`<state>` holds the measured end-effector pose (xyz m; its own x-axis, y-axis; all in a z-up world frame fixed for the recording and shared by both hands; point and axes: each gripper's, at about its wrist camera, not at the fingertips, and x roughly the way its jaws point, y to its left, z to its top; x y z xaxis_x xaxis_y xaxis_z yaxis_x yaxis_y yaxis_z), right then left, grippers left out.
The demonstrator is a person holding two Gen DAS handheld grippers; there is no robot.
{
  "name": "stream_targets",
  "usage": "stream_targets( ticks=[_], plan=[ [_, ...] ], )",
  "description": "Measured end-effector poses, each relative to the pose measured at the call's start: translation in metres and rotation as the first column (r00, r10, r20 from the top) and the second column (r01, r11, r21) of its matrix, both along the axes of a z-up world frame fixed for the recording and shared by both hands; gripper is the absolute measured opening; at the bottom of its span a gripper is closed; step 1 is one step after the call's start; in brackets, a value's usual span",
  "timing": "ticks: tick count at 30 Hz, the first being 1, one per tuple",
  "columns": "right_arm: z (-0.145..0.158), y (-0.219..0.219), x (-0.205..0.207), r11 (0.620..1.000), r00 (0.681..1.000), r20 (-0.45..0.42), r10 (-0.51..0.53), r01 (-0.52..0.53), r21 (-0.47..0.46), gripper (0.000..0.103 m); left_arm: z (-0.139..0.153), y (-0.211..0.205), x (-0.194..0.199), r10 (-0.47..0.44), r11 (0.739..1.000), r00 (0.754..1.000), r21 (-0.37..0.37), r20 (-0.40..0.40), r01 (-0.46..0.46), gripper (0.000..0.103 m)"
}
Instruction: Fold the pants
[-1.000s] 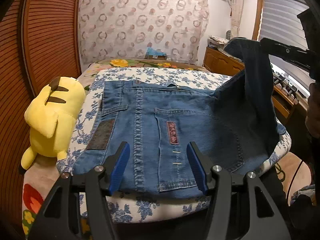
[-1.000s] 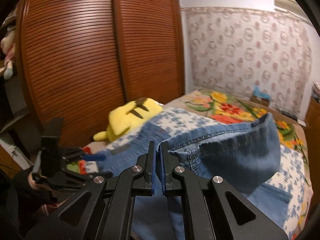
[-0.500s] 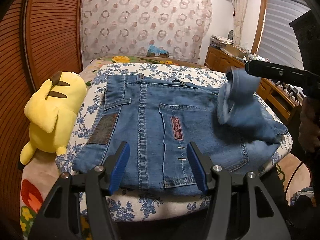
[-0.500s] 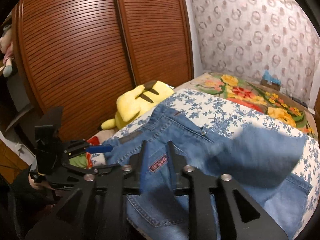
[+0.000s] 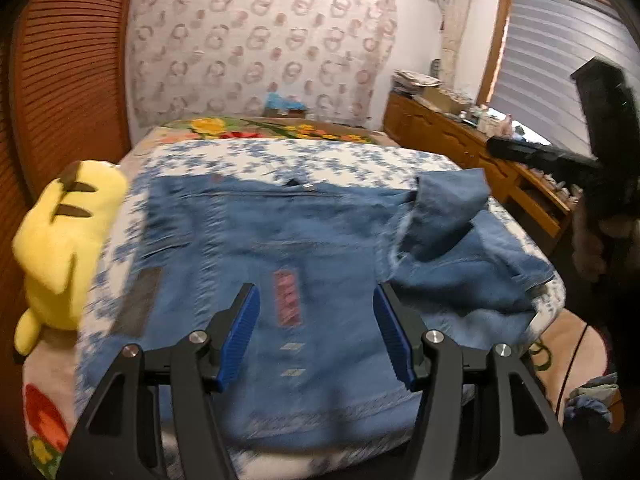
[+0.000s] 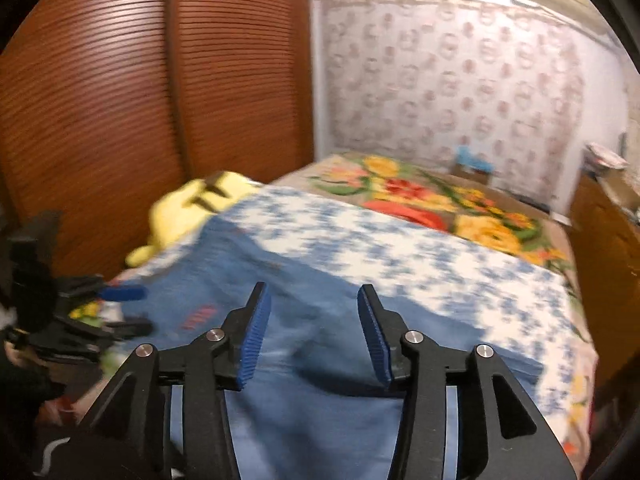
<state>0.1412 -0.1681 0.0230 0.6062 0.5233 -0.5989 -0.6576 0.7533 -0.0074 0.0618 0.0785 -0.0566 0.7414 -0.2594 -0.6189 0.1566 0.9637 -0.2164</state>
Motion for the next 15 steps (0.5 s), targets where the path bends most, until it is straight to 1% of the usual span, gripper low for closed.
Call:
stream_targets(
  ticks=[4,7,8,9,12,15],
  plan=[
    [-0.011,-0.025,0.026,0.996,0.997,-0.004,-0.075,0.075,-0.043,0.050,0.000,-0.021,0.022,-0.058,0.998,0.998,-0.031,-0.013,0.058,0.058],
    [-0.021,-0.037,0.044,0.994,0.995,-0.034,-0.098,0.096,-0.051,0.052,-0.003,-0.035,0.034,-0.092,0.995,0.995,-0.041,-0.029,0.091,0.058],
    [-0.023,-0.039,0.050,0.994,0.994,-0.043,-0.102,0.100,-0.049,0.054,-0.004,-0.040,0.038,-0.103,0.994,0.994,-0.041,-0.036,0.101,0.056],
    [-0.024,-0.040,0.055,0.994,0.993,-0.054,-0.105,0.103,-0.047,0.055,-0.005,-0.044,0.041,-0.110,0.993,0.993,-0.039,-0.043,0.109,0.052],
    [-0.030,-0.040,0.073,0.994,0.990,-0.092,-0.104,0.100,-0.043,0.056,-0.009,-0.056,0.044,-0.138,0.990,0.989,-0.028,-0.056,0.137,0.048],
    [-0.037,-0.034,0.084,0.996,0.988,-0.131,-0.086,0.081,-0.039,0.056,-0.017,-0.063,0.048,-0.143,0.990,0.986,-0.019,-0.081,0.142,0.045]
  ],
)
